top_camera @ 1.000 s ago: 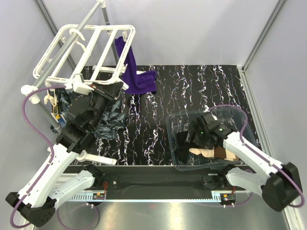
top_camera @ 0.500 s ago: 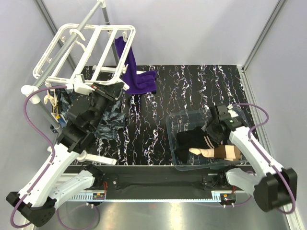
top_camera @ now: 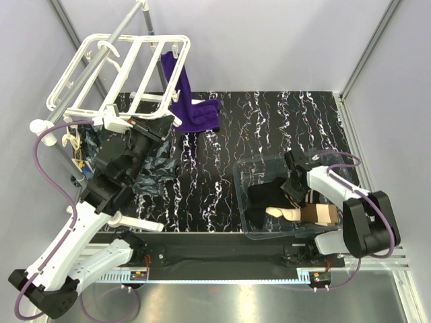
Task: Clip the socks to the hanger
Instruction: Adjust the sock in the bin, then pick up the sock from the bin, then clamp the sock onto the hanger.
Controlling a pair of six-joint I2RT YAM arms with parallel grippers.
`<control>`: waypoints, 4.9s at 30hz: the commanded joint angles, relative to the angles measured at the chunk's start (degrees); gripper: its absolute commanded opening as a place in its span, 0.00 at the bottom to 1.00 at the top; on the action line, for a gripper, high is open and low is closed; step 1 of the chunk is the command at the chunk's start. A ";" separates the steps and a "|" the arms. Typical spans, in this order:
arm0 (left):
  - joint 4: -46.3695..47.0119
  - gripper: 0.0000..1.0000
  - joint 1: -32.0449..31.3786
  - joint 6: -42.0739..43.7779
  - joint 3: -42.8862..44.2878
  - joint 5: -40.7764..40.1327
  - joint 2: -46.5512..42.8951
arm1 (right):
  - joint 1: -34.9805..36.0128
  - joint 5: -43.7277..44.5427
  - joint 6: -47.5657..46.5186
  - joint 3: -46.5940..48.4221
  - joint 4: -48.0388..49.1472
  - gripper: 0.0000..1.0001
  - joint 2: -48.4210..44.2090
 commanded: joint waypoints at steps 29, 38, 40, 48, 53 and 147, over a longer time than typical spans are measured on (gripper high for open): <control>-0.25 0.00 -0.31 -0.14 -0.45 2.79 -0.90 | -0.32 -10.82 -21.72 10.31 -8.14 0.00 -27.57; 0.90 0.00 -0.22 -1.02 -1.42 4.63 -0.82 | 1.96 -23.83 -34.21 14.80 -1.13 0.00 -29.85; 0.81 0.00 -0.31 -1.11 -1.33 4.81 -0.82 | 2.40 -21.85 -34.75 16.64 -0.58 0.00 -28.98; 0.28 0.00 -0.31 -1.02 -0.98 4.81 -0.99 | 2.49 -18.38 -29.48 16.85 -12.53 0.00 -18.54; 0.63 0.00 -0.40 -1.46 -1.51 5.78 -0.55 | 6.96 -19.99 -26.23 11.29 -8.41 0.00 -10.62; 13.55 0.00 -0.31 3.46 -6.08 23.45 -4.60 | 18.13 -77.90 -5.76 52.42 51.54 0.00 16.90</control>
